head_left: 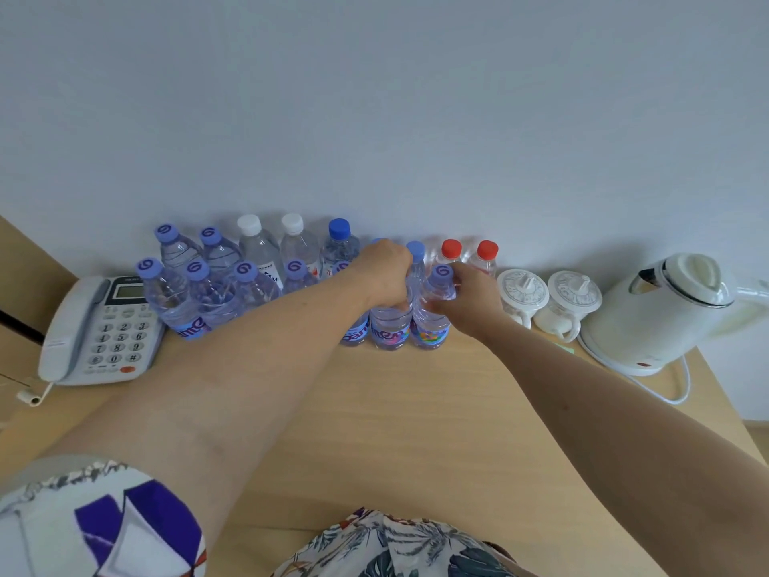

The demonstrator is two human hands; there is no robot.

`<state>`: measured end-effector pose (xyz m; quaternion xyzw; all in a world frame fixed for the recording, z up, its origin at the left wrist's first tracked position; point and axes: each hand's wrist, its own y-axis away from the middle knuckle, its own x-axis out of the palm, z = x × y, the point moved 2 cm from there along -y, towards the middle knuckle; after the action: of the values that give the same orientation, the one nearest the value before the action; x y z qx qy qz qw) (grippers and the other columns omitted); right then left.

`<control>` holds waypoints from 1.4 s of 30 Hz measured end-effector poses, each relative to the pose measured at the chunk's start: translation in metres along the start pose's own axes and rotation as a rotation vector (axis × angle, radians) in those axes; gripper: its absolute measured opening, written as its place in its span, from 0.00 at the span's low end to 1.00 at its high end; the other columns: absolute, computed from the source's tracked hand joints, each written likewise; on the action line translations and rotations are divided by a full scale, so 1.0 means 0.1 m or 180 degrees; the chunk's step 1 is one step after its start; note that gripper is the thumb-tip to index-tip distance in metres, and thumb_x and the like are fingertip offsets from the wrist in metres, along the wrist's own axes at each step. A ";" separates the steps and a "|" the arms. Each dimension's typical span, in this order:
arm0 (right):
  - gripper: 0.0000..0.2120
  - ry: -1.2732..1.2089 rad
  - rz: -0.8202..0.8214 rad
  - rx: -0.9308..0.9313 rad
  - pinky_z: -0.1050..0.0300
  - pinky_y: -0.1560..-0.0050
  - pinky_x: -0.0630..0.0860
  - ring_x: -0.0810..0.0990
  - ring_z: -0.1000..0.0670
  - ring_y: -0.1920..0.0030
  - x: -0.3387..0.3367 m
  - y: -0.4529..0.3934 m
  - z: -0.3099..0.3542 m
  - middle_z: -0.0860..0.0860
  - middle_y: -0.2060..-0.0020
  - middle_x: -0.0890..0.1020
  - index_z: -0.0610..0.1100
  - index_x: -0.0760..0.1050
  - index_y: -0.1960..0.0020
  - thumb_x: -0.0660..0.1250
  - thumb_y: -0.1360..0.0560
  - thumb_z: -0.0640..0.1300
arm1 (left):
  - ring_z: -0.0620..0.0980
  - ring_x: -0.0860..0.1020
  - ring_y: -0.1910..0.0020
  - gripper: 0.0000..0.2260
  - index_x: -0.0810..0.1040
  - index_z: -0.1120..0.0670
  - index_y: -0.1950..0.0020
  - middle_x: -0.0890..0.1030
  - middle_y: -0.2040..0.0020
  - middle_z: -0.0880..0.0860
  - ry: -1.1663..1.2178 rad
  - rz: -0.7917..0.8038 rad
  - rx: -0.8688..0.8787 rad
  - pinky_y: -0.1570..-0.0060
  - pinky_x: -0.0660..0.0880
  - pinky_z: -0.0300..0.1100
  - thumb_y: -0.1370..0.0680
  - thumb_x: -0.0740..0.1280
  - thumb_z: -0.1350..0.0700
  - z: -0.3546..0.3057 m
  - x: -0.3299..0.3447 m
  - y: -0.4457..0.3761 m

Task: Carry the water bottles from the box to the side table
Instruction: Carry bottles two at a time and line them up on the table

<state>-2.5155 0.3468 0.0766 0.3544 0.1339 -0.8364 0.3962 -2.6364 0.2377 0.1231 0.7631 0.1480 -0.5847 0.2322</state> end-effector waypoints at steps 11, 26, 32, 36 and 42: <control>0.25 0.0114 -0.0132 0.0031 0.51 0.53 0.75 0.78 0.47 0.53 0.02 0.02 0.01 0.49 0.53 0.78 0.47 0.76 0.44 0.80 0.36 0.53 | 0.55 0.79 0.50 0.18 0.81 0.59 0.48 0.83 0.51 0.57 -0.0050 -0.0010 -0.0117 0.56 0.75 0.45 0.30 0.79 0.51 -0.03 0.00 -0.01; 0.21 0.0350 -0.0019 -0.0009 0.53 0.57 0.74 0.79 0.47 0.55 -0.04 -0.01 0.03 0.49 0.57 0.81 0.45 0.76 0.45 0.78 0.32 0.51 | 0.55 0.75 0.57 0.22 0.71 0.56 0.62 0.73 0.58 0.54 -0.0025 -0.0189 -0.0324 0.60 0.69 0.45 0.29 0.76 0.40 0.01 0.04 -0.03; 0.14 0.0194 0.0172 -0.0189 0.48 0.52 0.77 0.80 0.45 0.54 -0.05 -0.01 0.07 0.45 0.55 0.82 0.43 0.75 0.45 0.73 0.28 0.42 | 0.54 0.75 0.59 0.19 0.70 0.53 0.67 0.75 0.61 0.53 0.0094 -0.0003 -0.0350 0.62 0.70 0.42 0.31 0.78 0.47 0.04 -0.02 -0.03; 0.20 0.0294 0.0410 -0.0161 0.48 0.51 0.78 0.80 0.44 0.52 -0.07 -0.03 0.05 0.43 0.50 0.81 0.45 0.73 0.37 0.66 0.28 0.34 | 0.55 0.73 0.59 0.13 0.72 0.54 0.65 0.75 0.59 0.55 0.0103 -0.0013 -0.0292 0.63 0.69 0.42 0.31 0.77 0.55 0.09 -0.02 -0.02; 0.17 0.0215 0.0073 -0.0206 0.50 0.56 0.75 0.77 0.47 0.58 -0.08 -0.01 0.05 0.53 0.62 0.78 0.47 0.77 0.45 0.77 0.30 0.49 | 0.55 0.78 0.59 0.20 0.69 0.53 0.66 0.74 0.64 0.52 -0.0060 -0.0122 -0.0246 0.65 0.70 0.43 0.32 0.78 0.46 0.03 -0.02 -0.03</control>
<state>-2.5154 0.3498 0.0860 0.3710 0.1702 -0.8145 0.4123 -2.6408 0.2391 0.1240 0.7450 0.1829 -0.5901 0.2517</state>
